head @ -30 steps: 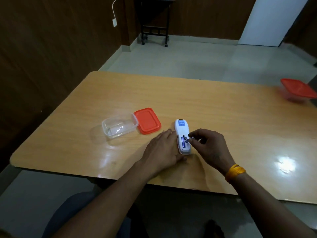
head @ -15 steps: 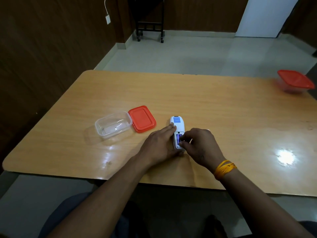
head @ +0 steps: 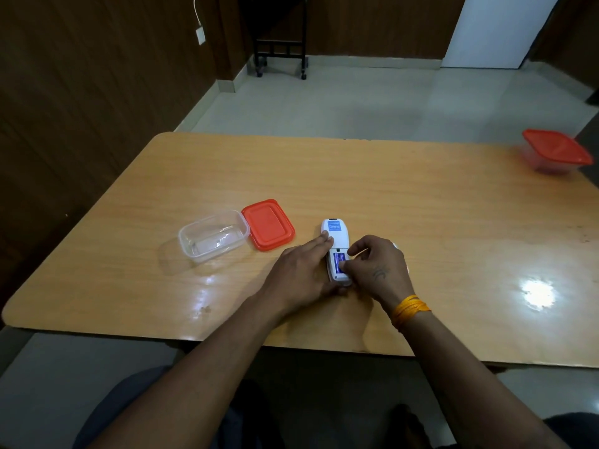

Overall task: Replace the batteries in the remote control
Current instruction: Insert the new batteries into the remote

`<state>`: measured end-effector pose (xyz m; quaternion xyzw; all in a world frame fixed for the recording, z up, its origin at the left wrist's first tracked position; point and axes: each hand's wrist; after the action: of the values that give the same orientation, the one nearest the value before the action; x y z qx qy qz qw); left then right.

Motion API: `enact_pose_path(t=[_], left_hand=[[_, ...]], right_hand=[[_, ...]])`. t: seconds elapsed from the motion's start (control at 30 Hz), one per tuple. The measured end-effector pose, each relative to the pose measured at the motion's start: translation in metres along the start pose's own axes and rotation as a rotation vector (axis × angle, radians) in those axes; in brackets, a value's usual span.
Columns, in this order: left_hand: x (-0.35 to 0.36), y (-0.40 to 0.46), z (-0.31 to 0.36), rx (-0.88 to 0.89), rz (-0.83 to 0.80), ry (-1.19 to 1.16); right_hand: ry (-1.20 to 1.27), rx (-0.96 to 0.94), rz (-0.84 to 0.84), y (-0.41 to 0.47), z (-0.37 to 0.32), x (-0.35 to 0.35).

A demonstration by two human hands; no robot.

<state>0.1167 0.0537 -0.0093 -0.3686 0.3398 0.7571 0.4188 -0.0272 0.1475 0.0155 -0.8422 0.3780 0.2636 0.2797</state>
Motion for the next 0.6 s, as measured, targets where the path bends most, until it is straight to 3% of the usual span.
enact_pose_path(t=[0.23, 0.33, 0.47, 0.6], left_hand=[[-0.008, -0.002, -0.015, 0.049, -0.032, -0.075], [-0.005, -0.004, -0.013, 0.051, 0.017, -0.064], [-0.001, -0.006, -0.008, 0.042, 0.060, -0.034], [-0.004, -0.005, -0.010, 0.063, 0.018, -0.017]], right_hand=[[0.067, -0.137, 0.318, -0.014, 0.030, -0.015], [-0.080, -0.209, 0.515, -0.011, 0.045, -0.020], [-0.287, -0.157, 0.444, -0.002, 0.061, -0.021], [-0.218, -0.179, 0.379, 0.001, 0.057, -0.022]])
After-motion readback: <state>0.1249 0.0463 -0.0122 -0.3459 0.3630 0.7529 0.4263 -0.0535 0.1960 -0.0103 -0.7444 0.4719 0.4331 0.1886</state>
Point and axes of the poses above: each hand's wrist, its own y-axis towards the middle knuckle, its own x-axis out of the palm, z = x × y, and after that the axes turned 15 degrees about x, right-handed
